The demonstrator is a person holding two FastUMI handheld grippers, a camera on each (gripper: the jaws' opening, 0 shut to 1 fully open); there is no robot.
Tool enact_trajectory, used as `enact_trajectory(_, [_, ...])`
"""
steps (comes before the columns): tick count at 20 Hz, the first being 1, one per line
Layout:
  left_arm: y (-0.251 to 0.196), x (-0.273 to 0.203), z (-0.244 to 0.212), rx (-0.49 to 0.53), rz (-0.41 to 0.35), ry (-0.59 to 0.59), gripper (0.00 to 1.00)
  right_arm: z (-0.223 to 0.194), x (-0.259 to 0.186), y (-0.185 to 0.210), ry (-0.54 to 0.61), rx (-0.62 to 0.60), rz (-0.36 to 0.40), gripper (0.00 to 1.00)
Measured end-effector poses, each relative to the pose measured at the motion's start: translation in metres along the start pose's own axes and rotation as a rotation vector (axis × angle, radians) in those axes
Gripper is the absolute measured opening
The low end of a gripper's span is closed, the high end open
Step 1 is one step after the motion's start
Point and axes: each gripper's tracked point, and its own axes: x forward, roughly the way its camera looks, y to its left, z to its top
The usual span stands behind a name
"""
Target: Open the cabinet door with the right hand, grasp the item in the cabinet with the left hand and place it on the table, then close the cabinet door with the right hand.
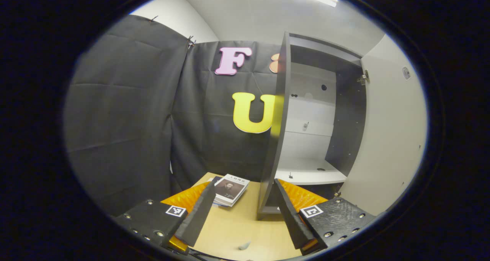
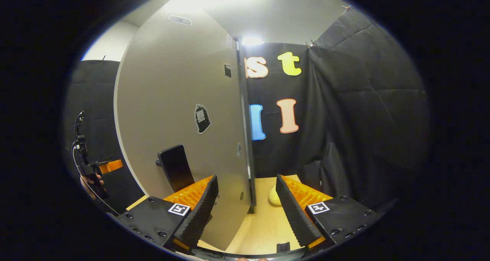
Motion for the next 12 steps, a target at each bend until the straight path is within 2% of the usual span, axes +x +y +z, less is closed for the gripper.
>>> enact_trajectory(1, [0.007,0.001,-0.001,-0.003,0.004,0.002,0.89,0.001,0.002,0.009,0.002,-0.004,0.012,0.96])
enact_trajectory(2, [0.015,0.002,-0.002,-0.002,0.009,0.002,0.95,0.002,0.004,0.016,-0.001,-0.014,0.016,0.96])
enact_trajectory(3, [0.024,0.003,-0.006,0.002,0.02,0.008,0.89,0.003,0.006,0.023,-0.006,-0.028,0.021,0.96])
enact_trajectory(6, [0.041,0.004,-0.018,0.007,0.026,0.032,0.92,-0.001,0.011,0.043,-0.015,-0.021,0.027,0.96])
enact_trajectory(7, [0.046,0.004,-0.022,0.008,0.024,0.043,0.89,-0.003,0.014,0.05,-0.015,-0.003,0.032,0.96])
enact_trajectory(8, [0.051,0.005,-0.024,0.009,0.022,0.049,0.92,-0.004,0.018,0.056,-0.013,0.015,0.035,0.96])
enact_trajectory(11, [0.067,0.006,-0.027,0.023,0.018,0.059,0.89,-0.005,0.029,0.076,-0.019,0.046,0.044,0.96])
enact_trajectory(12, [0.072,0.007,-0.028,0.025,0.014,0.062,0.93,-0.005,0.033,0.082,-0.024,0.046,0.047,0.96])
